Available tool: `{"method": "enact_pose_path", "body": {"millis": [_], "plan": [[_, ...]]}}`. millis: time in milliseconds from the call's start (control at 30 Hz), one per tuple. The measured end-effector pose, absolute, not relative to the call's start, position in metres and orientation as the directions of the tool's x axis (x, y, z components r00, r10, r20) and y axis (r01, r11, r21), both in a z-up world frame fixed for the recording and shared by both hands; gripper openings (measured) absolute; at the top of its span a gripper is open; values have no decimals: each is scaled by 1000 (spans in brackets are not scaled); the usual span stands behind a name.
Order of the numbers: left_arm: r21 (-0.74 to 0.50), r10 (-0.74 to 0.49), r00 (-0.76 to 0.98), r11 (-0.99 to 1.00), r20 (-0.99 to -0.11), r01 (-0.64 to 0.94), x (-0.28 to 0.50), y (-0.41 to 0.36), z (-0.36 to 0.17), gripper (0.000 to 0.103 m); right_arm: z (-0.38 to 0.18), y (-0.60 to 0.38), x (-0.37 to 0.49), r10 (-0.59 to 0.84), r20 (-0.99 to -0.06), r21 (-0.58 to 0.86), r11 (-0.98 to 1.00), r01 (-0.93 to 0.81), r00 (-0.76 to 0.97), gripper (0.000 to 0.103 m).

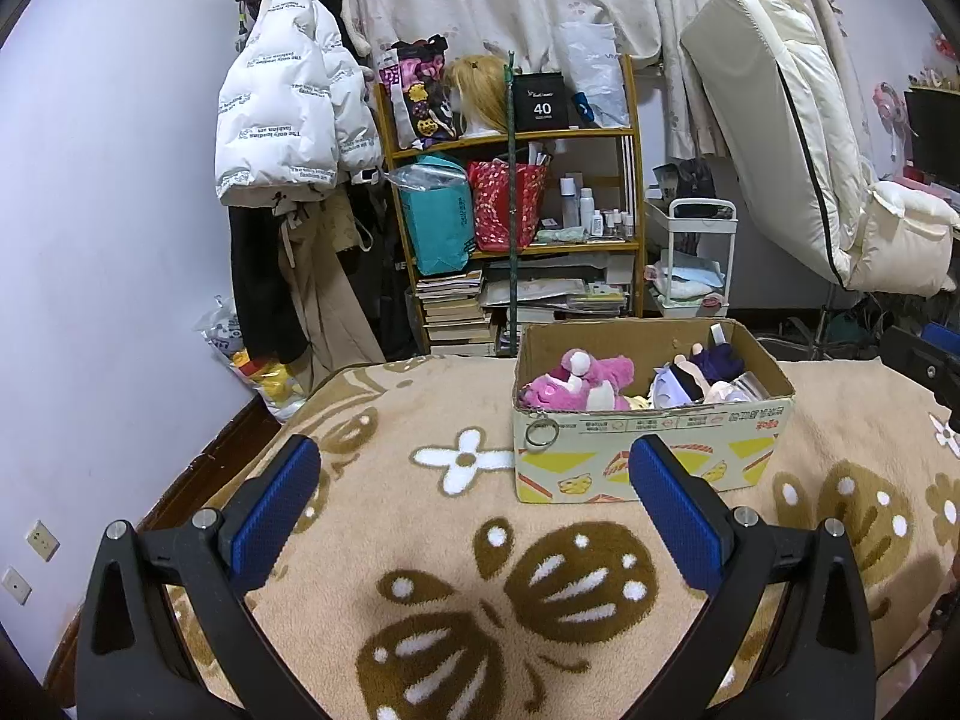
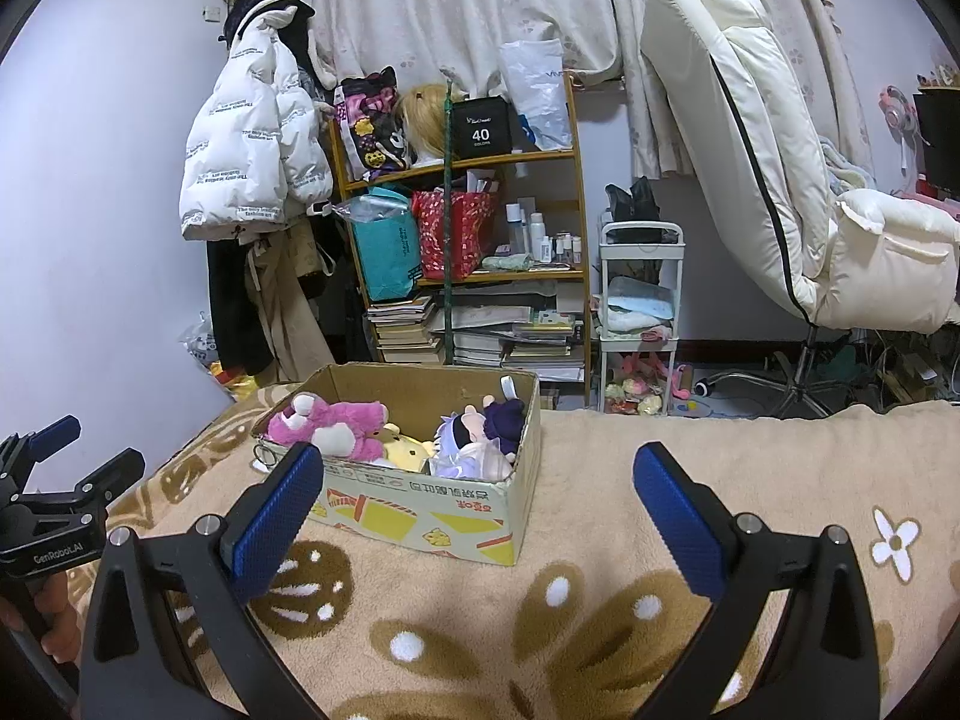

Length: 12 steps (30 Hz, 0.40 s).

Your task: Organize soft objects

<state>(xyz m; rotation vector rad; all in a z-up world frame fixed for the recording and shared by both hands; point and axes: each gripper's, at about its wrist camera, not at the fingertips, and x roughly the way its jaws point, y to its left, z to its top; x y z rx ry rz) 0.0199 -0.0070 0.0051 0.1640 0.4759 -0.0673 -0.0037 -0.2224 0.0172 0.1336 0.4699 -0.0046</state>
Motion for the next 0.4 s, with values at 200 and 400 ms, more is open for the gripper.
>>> {"method": "enact_pose_path", "body": {"millis": [200, 400], "plan": [[141, -26, 887, 985, -461, 102, 19, -8, 4, 102, 17, -223, -4, 26, -451, 127, 991, 35, 892, 103], [140, -27, 886, 985, -462, 103, 19, -9, 3, 102, 17, -223, -3, 27, -452, 127, 991, 34, 892, 103]]}}
